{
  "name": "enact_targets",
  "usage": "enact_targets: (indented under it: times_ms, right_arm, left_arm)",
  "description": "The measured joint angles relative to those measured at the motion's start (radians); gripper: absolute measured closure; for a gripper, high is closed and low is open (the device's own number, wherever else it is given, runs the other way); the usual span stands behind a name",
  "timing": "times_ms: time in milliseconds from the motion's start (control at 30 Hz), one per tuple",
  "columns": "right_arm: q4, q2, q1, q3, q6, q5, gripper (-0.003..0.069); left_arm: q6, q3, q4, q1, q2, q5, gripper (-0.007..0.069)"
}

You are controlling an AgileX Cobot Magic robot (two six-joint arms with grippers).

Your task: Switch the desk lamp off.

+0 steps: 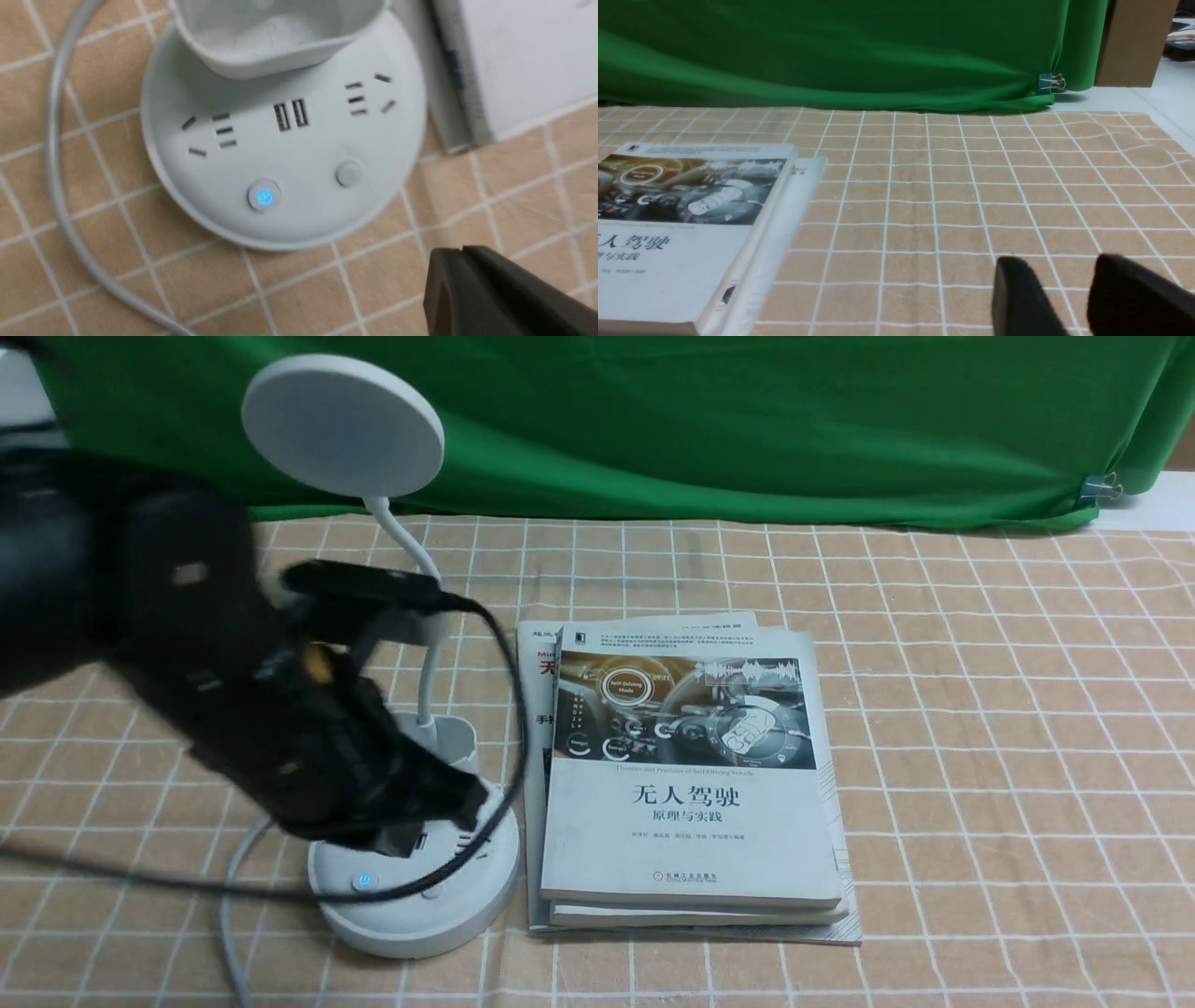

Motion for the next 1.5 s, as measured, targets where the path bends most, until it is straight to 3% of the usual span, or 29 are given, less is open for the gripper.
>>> enact_targets:
  times_ms: [133,467,767,1333,1500]
  right_arm:
    - [0.0,0.0,0.0,0.0,0.0,0.0,0.0417]
    - [0.0,0.0,0.0,0.0,0.0,0.0,0.0417]
    - [0.0,0.0,0.0,0.0,0.0,0.0,0.0417]
    - [0.0,0.0,0.0,0.0,0.0,0.0,0.0417]
    - [0.0,0.0,0.0,0.0,0.0,0.0,0.0417]
  left_arm:
    - [-0.001,0.122,-0.022,0.0,-0.163,-0.074,0.0628]
    - [-0.003,0.59,-0.057,0.0,-0.767,-0.469,0.0628]
    - [-0.003,0.812,-0.059,0.0,-1.042,-0.692,0.0628]
    - [-0.002,0.854,-0.06,0.0,-1.052,-0.717,0.0628]
    - [0.034,0.854,-0.003,0.0,-1.052,-0.709,0.0628]
